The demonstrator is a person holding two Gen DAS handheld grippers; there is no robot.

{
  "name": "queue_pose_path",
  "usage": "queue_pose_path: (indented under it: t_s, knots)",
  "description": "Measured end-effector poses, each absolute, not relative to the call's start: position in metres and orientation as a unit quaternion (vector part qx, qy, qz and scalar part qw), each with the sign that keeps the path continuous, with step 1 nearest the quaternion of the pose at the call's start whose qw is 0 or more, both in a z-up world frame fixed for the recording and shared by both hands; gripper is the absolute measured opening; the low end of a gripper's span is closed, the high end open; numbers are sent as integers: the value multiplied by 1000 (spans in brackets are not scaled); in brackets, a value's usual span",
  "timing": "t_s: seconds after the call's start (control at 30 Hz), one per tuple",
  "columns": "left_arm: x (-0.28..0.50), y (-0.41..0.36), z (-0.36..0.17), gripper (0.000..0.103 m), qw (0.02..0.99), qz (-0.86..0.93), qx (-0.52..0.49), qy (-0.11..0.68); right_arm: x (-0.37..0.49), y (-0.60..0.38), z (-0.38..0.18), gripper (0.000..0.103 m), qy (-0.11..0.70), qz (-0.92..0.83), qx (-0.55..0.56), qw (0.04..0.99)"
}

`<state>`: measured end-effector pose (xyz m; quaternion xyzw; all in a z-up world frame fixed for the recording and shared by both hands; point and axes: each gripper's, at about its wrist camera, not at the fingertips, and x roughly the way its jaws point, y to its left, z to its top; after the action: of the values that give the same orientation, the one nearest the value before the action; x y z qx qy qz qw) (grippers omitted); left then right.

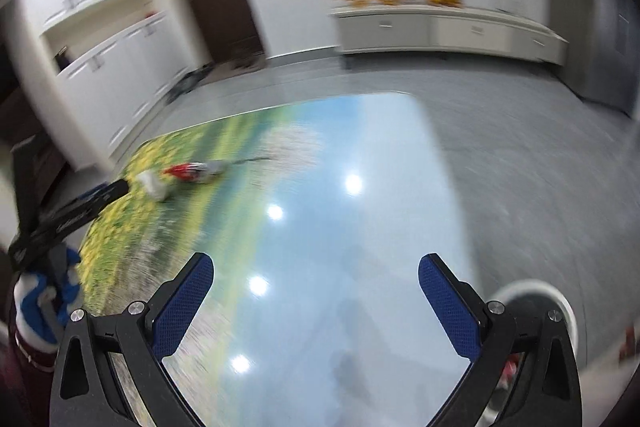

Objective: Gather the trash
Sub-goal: 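Move both tools back over the table toward the red-white wrapper and white bag, then grasp the red-white wrapper with the right tool while the left tool grasps the white bag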

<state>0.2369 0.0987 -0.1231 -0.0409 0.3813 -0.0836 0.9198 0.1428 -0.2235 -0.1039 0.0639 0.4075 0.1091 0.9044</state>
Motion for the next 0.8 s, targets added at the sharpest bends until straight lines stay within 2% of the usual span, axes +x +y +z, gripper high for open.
queue_pose_path:
  t_s: [0.07, 0.2, 0.33, 0.43, 0.57, 0.63, 0.67, 0.7, 0.77, 0.8]
  knots:
    - [253, 110, -133, 66, 913, -79, -53, 398, 164, -196, -107, 103, 406, 141, 39, 902]
    - [280, 121, -154, 66, 892, -84, -83, 436, 204, -139, -118, 95, 397, 207, -36, 893]
    - [294, 126, -165, 66, 885, -90, -93, 446, 236, -98, -131, 82, 390, 254, -114, 878]
    - [301, 123, -168, 66, 885, -97, -90, 446, 258, -73, -142, 77, 385, 289, -160, 862]
    - [303, 118, -169, 65, 886, -110, -84, 442, 283, -50, -157, 67, 391, 314, -187, 844]
    - [306, 116, -169, 57, 886, -116, -79, 441, 292, -45, -167, 52, 400, 322, -188, 837]
    - [307, 113, -169, 48, 886, -120, -74, 441, 294, -44, -170, 47, 404, 325, -186, 835]
    - [308, 107, -168, 37, 885, -126, -73, 442, 296, -44, -173, 37, 409, 326, -181, 833]
    - [309, 99, -168, 19, 879, -143, -78, 448, 292, -49, -173, 31, 407, 326, -162, 838]
    - [308, 96, -168, 14, 879, -145, -78, 448, 289, -53, -173, 27, 408, 324, -156, 839]
